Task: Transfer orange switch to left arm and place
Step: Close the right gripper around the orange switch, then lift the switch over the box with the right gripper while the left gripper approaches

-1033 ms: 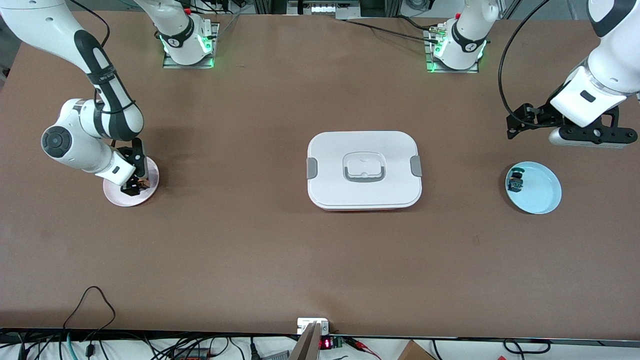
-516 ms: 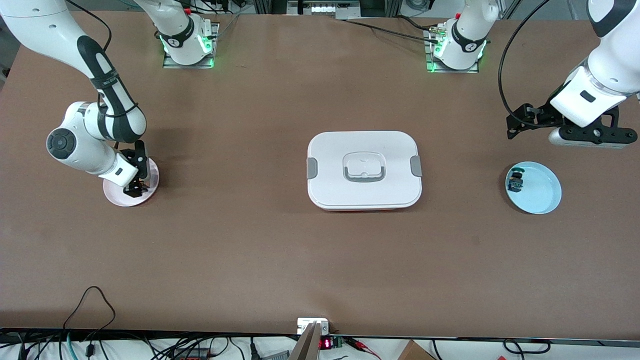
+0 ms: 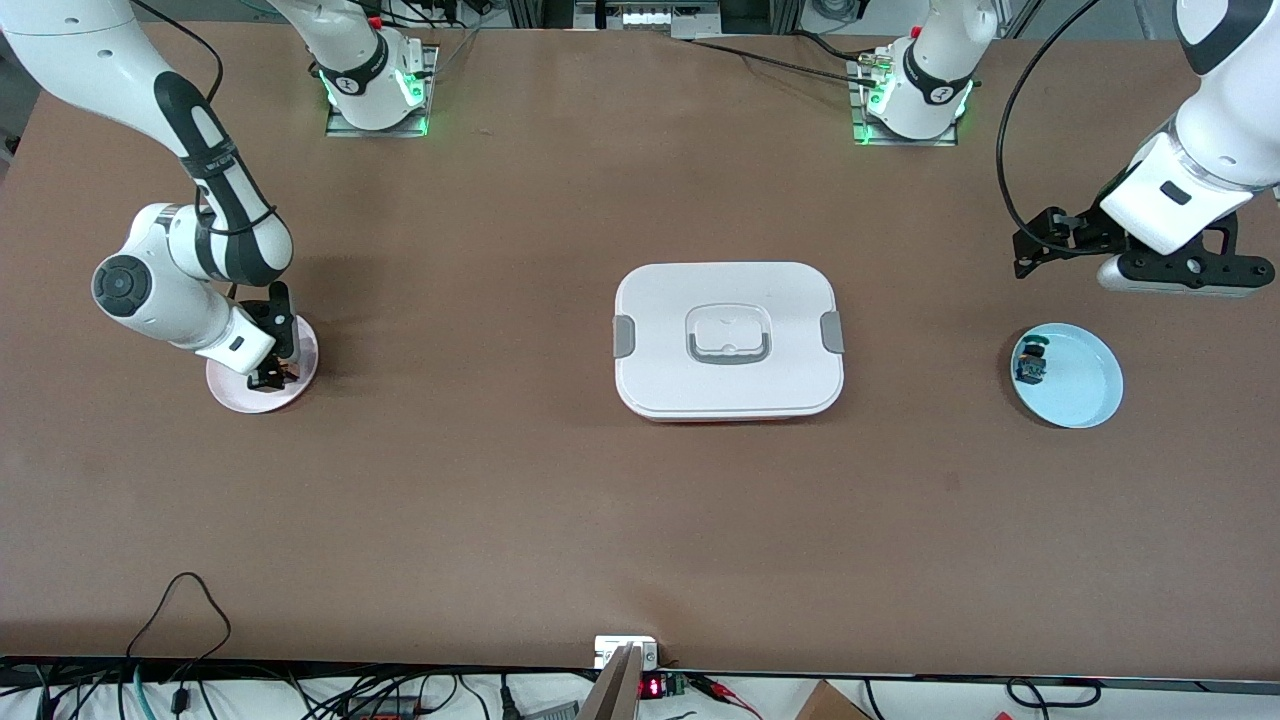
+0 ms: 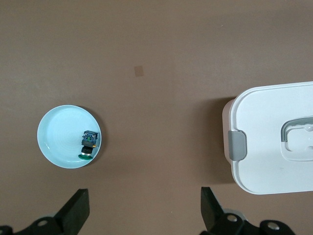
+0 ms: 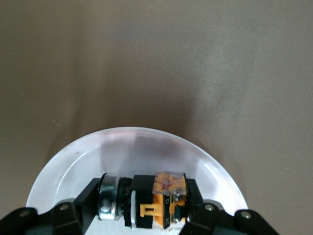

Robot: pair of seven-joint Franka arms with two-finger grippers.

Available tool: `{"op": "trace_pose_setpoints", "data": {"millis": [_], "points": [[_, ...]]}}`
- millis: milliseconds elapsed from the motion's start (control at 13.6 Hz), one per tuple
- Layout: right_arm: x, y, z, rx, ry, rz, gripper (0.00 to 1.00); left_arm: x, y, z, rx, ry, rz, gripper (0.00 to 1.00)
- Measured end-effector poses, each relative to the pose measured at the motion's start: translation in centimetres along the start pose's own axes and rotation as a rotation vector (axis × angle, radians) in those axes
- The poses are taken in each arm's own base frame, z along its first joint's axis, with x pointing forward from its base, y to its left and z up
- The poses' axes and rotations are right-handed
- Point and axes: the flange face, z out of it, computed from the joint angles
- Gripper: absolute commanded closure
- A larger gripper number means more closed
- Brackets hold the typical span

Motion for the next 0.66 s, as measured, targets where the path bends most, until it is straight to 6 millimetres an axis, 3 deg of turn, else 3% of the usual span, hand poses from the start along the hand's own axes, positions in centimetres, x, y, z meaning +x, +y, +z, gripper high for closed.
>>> {"op": "trace_pose_setpoints", "data": {"millis": [221, 369, 664], "points": [[0.2, 0.2, -0.2, -0.005, 0.0, -0.005, 1.0, 0.0, 0.0, 0.0, 0.0, 0.0, 0.0, 0.0], [0.5, 0.6, -1.4, 0.004, 0.001, -0.014, 1.0, 0.0, 0.0, 0.0, 0.0, -0.002, 0.0, 0.0], [2.6, 3.2, -8.1, 0.085, 0.019, -0.058, 1.0, -0.1, 0.0, 0.1, 0.0, -0.006, 0.0, 0.0]]}}
